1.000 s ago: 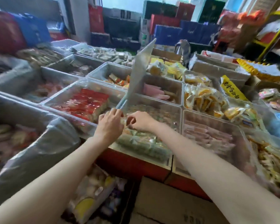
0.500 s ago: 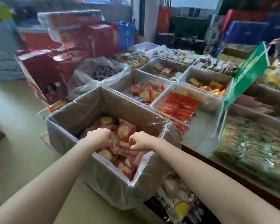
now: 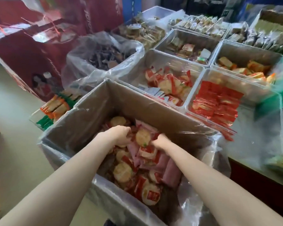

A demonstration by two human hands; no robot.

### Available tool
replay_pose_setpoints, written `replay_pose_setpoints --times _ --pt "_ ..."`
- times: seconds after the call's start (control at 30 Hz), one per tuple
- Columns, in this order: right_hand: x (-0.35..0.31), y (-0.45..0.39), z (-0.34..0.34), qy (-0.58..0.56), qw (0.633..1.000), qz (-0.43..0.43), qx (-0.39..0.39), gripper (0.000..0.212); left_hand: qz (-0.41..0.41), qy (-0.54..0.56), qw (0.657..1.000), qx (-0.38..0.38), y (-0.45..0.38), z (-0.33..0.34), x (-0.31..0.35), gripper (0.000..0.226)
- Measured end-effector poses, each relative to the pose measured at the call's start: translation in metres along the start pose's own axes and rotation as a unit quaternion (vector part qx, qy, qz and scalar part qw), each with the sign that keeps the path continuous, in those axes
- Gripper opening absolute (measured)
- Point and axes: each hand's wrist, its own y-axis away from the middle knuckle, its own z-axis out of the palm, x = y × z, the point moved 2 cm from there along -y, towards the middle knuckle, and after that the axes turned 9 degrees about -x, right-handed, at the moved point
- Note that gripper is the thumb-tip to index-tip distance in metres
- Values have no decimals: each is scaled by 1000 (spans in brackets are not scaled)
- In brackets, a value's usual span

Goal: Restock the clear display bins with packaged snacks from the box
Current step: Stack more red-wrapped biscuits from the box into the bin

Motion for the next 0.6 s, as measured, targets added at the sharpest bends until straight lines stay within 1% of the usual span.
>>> replay_pose_setpoints --times 0.07,0.17,0.23,0.27,0.33,0.37,0.4,0.47,0.5,0.53,0.6 --pt "0 -16 12 -44 998 34 -1 79 8 4 1000 -8 -14 0 -12 46" --pt "-9 -32 31 -94 994 46 -5 81 27 14 999 -17 -27 -2 -29 42" --pt "-18 -41 41 -105 993 38 44 87 40 29 998 -24 -33 0 -41 38" --pt "-21 -49 45 -91 994 40 53 83 48 36 998 -16 -38 0 -46 35" --pt "-33 -50 54 -80 995 37 45 63 65 54 996 13 -46 3 -59 30" --pt "-40 -47 57 -64 997 20 46 56 80 54 995 28 -49 5 -64 33" --pt "-48 -44 57 -52 997 -3 50 50 102 44 993 42 -51 5 -66 41" --pt "-63 -35 47 -47 996 -51 62 39 158 1 987 39 -51 4 -63 66" --pt "-67 -31 41 -62 994 -76 50 39 175 -20 984 27 -51 4 -58 75" --pt "-69 -25 32 -76 991 -108 37 45 179 -33 983 19 -51 3 -54 81" --pt "-68 -16 14 -120 980 -158 30 58 161 -14 987 14 -52 0 -47 85"
